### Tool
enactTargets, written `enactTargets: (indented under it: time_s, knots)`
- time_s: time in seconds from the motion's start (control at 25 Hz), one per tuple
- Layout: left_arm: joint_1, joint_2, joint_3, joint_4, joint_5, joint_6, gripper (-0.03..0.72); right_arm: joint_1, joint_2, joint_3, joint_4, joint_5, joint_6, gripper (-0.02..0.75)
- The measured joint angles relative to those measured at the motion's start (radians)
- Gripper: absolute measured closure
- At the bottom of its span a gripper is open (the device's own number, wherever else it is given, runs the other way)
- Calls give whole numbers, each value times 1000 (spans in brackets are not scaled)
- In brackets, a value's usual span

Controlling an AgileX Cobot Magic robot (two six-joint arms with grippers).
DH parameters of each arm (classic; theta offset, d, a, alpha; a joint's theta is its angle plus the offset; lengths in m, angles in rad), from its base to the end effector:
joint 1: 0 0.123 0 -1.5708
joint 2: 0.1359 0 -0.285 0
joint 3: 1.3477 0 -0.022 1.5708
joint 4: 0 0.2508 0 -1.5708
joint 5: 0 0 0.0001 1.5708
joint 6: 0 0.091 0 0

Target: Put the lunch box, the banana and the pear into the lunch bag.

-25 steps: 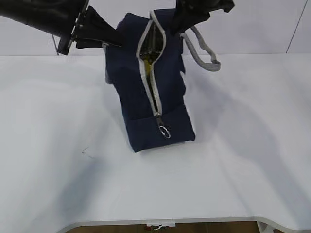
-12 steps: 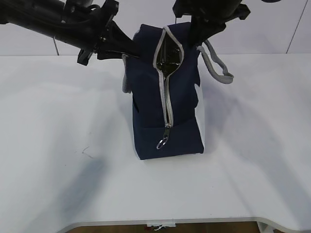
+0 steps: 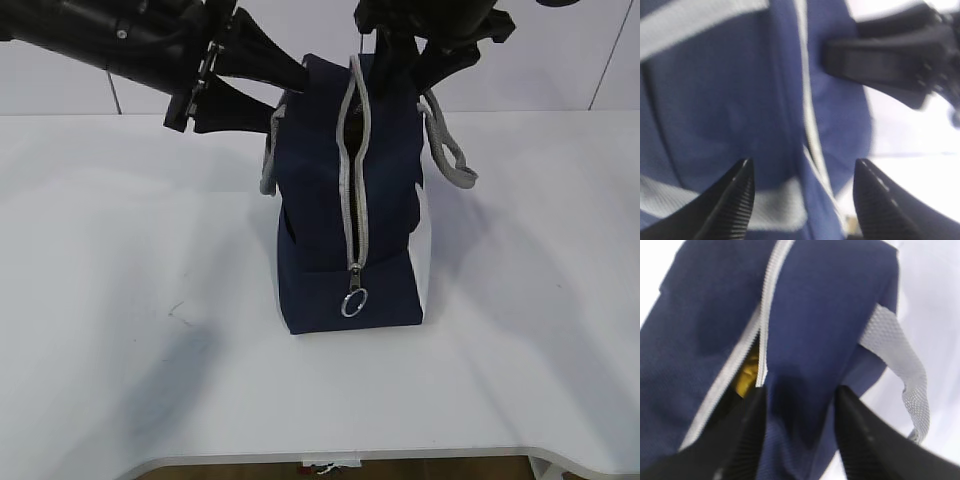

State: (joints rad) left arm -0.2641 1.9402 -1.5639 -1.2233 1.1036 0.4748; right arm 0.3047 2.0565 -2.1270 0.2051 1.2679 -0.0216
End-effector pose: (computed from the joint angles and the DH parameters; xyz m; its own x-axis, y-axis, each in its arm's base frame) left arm 0.3816 -0.1824 0.2838 -0.9482 0.0275 -0.3164 0.2964 0.4341 -0.8507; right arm 0.4242 0.1520 0.3360 -0.8665 -0.2310 -0.4425 -0.3430 0.9196 0.1916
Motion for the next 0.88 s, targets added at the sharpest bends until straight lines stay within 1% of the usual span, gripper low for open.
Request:
enactTargets:
  time_s: [0.08, 0.24, 0.32, 0.44, 0.6, 0.8, 0.88]
  knots:
    - [11, 0, -24, -4, 51, 0, 228, 0, -2, 0, 4, 0, 3, 312]
    - [38, 0, -90, -5, 85, -14, 241, 0, -36, 0, 8, -2, 8, 297]
    - [48, 0, -119, 24, 87, -46, 243, 0, -56, 0, 18, -2, 12, 295]
    - [48, 0, -164, 151, 98, -128, 244, 0, -83, 0, 26, -4, 14, 293]
    - [48, -24, -176, 337, 107, -206, 244, 0, -131, 21, 28, -4, 16, 293]
    - [46, -116, -178, 549, 115, -274, 258, 0, -231, 153, 45, -6, 22, 292]
    - [35, -164, -178, 661, 122, -301, 262, 0, -291, 229, 70, -6, 22, 292]
